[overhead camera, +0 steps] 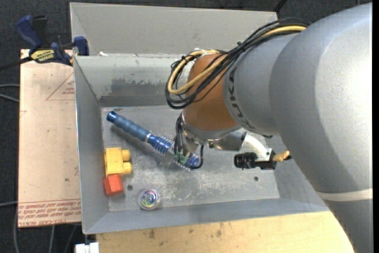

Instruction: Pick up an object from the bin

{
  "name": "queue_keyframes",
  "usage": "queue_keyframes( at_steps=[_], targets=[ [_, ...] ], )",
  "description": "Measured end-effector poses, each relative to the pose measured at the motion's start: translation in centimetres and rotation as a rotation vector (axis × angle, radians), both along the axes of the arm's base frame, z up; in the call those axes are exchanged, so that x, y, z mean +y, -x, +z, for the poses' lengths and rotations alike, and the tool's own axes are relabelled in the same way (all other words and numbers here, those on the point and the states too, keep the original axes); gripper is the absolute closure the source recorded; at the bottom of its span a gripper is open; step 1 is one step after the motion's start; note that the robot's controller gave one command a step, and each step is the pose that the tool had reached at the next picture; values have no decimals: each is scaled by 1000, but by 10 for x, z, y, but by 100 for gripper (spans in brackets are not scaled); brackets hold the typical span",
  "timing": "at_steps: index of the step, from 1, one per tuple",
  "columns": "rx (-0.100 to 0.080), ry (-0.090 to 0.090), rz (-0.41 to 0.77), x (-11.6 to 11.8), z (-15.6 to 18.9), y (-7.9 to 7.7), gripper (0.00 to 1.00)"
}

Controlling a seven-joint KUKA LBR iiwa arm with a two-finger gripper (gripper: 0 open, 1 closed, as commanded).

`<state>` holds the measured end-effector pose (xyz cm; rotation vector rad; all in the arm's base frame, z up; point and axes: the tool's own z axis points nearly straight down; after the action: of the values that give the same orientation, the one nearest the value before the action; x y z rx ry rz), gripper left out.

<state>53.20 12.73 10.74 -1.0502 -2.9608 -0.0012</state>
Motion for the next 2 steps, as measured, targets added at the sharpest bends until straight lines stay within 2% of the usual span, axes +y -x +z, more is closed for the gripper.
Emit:
queue_keyframes(
  at_steps=[1,2],
  targets=[
    [2,0,2,0,5,0,100],
    [0,0,5,0,40,0,100]
  ],
)
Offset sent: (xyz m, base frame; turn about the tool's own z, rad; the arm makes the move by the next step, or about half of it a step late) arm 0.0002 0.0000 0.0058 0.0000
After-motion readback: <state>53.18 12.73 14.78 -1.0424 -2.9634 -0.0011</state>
